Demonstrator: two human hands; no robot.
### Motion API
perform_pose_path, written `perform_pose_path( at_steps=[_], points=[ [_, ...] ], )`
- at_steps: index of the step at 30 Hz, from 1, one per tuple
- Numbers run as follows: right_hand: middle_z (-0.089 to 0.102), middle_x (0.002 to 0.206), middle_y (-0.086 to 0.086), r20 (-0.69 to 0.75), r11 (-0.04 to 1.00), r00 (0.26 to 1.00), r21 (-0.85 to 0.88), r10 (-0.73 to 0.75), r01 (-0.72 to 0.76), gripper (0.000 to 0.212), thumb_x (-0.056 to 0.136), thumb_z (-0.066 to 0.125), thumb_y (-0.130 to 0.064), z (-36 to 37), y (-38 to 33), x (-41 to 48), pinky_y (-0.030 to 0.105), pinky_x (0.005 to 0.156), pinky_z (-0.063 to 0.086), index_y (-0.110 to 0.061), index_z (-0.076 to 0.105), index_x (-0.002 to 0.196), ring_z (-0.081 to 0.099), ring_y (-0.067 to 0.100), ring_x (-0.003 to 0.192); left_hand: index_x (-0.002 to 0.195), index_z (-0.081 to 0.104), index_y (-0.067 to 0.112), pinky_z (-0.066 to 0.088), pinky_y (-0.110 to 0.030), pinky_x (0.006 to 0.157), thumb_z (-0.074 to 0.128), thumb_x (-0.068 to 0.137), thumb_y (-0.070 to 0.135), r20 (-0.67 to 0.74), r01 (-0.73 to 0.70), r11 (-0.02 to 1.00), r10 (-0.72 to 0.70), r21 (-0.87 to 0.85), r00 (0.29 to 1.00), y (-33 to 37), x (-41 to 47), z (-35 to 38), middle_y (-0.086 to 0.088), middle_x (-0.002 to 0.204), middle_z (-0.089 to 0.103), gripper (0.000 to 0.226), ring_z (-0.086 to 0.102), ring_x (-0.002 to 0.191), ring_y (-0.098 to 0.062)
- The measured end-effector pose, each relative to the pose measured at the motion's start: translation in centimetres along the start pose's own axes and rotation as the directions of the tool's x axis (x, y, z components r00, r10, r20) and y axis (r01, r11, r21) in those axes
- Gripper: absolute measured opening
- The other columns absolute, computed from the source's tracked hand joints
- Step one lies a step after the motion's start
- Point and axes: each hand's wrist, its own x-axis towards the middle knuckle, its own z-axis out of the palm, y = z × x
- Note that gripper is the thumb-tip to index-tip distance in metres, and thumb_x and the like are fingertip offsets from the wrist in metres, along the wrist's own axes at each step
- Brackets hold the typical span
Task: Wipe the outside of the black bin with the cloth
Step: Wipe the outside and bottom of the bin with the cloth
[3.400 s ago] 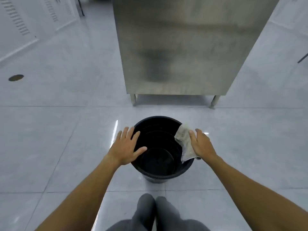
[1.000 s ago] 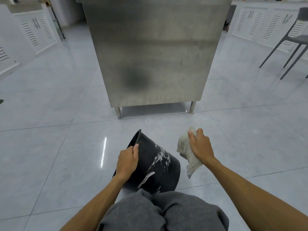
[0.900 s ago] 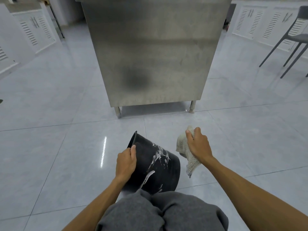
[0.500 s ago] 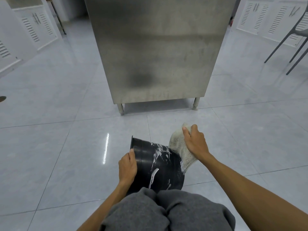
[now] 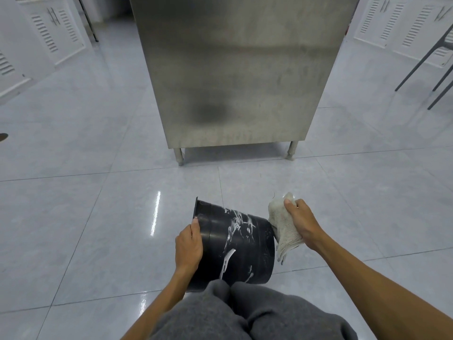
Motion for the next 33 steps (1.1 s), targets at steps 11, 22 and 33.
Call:
perform_pose_path(
  at_steps=[11,22,33],
  points=[
    [0.066,0.094,-0.003,0.163,0.984,0.981,-0.121,-0.107,0.127,0.012,0.099,0.069,-0.027,8.0,0.4,-0.5,0.016,0.070,0.047,-0.016,0.064,0.101,0.062,0.010,0.082,0.071,0.062,0.008,0.054,-0.044,0.069,0.034,0.108,0.039,0.011,0.004,1.000,-0.003,-0.016,1.000,-0.6,0.6,0.3,-0.010,0.068,0.064,0.055,0.063,0.070,-0.024],
    [0.060,0.128,-0.002,0.137,0.735,0.898,-0.530,-0.419,0.424,0.042,0.099,0.046,-0.032,9.7,4.0,-0.1,0.032,0.100,0.037,-0.020,0.065,0.134,0.050,0.015,0.116,0.069,0.056,0.008,0.049,-0.039,0.061,0.034,0.108,0.036,0.049,-0.042,0.999,0.041,0.027,0.998,-0.5,1.3,0.3,-0.007,0.062,0.057,0.053,0.056,0.060,-0.017],
    [0.051,0.155,0.001,0.160,0.634,0.870,-0.625,-0.467,0.455,0.063,0.100,0.017,-0.039,12.2,5.0,1.2,0.054,0.123,0.021,-0.018,0.046,0.152,0.043,0.026,0.145,0.068,0.050,0.016,0.044,-0.030,0.055,0.033,0.109,0.033,0.080,-0.081,0.992,0.073,0.099,0.994,-0.3,2.7,0.6,-0.002,0.062,0.054,0.047,0.052,0.058,-0.014]
  ],
)
